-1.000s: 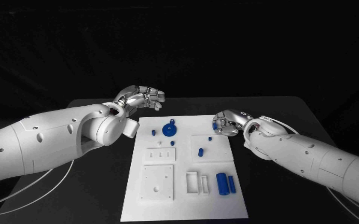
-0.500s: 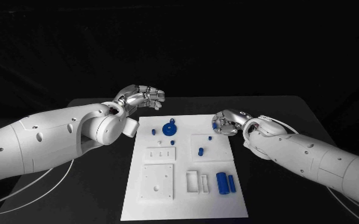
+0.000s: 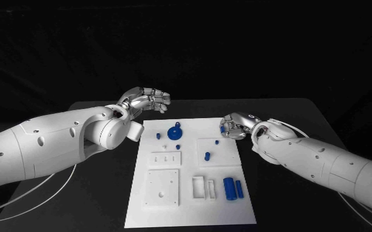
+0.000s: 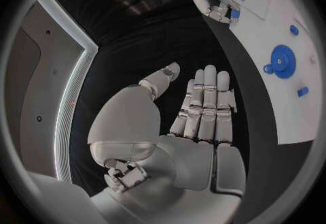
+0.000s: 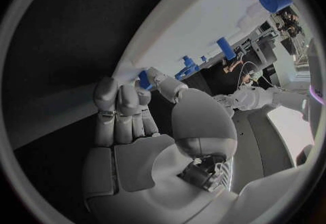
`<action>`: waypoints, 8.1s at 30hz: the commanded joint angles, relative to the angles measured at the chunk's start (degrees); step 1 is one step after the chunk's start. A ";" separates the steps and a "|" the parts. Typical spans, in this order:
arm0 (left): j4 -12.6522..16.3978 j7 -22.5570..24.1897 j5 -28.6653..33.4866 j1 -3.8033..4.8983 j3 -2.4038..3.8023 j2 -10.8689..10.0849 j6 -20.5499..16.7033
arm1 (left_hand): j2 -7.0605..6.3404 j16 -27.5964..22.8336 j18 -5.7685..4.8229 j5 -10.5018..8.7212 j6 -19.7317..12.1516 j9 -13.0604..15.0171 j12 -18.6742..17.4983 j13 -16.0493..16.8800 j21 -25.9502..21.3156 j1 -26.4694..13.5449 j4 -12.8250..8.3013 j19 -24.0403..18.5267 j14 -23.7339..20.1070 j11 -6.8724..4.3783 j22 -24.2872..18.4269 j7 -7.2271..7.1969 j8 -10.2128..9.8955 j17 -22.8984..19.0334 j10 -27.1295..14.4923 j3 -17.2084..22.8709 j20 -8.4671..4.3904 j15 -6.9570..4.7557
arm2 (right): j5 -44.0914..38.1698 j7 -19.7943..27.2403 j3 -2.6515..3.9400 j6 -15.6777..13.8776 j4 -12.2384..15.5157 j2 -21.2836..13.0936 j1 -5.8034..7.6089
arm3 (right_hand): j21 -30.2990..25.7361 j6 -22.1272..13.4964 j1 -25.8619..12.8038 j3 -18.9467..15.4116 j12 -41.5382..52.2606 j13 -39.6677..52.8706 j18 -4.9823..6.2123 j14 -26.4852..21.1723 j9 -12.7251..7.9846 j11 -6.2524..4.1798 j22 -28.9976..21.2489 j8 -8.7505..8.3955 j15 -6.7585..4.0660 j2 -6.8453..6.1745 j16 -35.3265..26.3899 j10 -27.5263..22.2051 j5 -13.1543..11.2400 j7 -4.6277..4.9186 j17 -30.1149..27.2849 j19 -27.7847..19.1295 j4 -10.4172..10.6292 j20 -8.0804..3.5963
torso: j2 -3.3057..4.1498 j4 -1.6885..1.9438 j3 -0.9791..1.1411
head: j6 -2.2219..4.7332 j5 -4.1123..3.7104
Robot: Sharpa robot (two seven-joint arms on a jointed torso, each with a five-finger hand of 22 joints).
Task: Assemble the parts on the task board
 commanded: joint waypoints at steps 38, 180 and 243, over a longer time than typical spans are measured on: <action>0.85 -8.57 -7.69 0.03 0.06 0.55 6.11 | 0.93 0.90 1.22 -2.07 6.10 1.06 2.05 1.84 1.04 -6.55 4.05 0.24 0.98 -2.45 1.01 -2.20 1.10 0.51 6.05 -1.37 -0.51 -0.71 | -6.26 -8.96 0.14 1.61 11.43 -3.48 2.68 | 1.73 12.72 1.10 -7.42 3.00 1.06 5.72 -0.86 6.02 -2.08 1.05 0.45 -0.60 4.82 0.54 -2.64 -0.29 -2.14 1.02 -1.82 -2.37 -0.72 | -0.55 -0.51 0.10 | 0.74 0.12; 0.54 -27.75 -20.52 -0.28 -1.38 8.00 3.96 | 9.74 19.37 0.66 3.38 16.26 4.21 19.66 16.04 17.61 -13.74 0.32 5.56 7.54 -8.53 0.62 -5.92 -0.88 4.46 12.02 7.15 -7.36 -7.63 | -3.39 -17.05 -0.16 0.64 27.39 -3.00 3.97 | -3.06 9.70 -1.68 5.04 -3.08 -4.41 5.62 -3.42 5.66 0.18 -1.37 -6.48 1.61 -8.88 -3.69 -5.79 -0.31 0.17 -1.00 -3.44 4.26 1.47 | -2.53 -0.68 -0.30 | 0.36 2.15; 2.29 -34.84 -32.62 -1.16 -3.61 2.03 10.33 | 9.42 19.45 0.67 3.73 16.33 4.72 19.60 16.00 17.77 -13.89 -0.65 5.59 7.58 -8.59 0.58 -5.98 -1.02 4.34 12.10 7.97 -7.42 -7.65 | 3.40 -3.45 -0.88 -1.06 29.49 -11.36 2.82 | 7.31 13.08 5.94 5.88 10.03 27.06 5.72 6.24 -0.43 -0.38 1.12 -7.56 1.13 -3.67 8.49 26.82 0.09 -0.34 19.21 0.98 -2.20 -2.84 | -2.53 -0.58 -0.28 | -0.20 3.68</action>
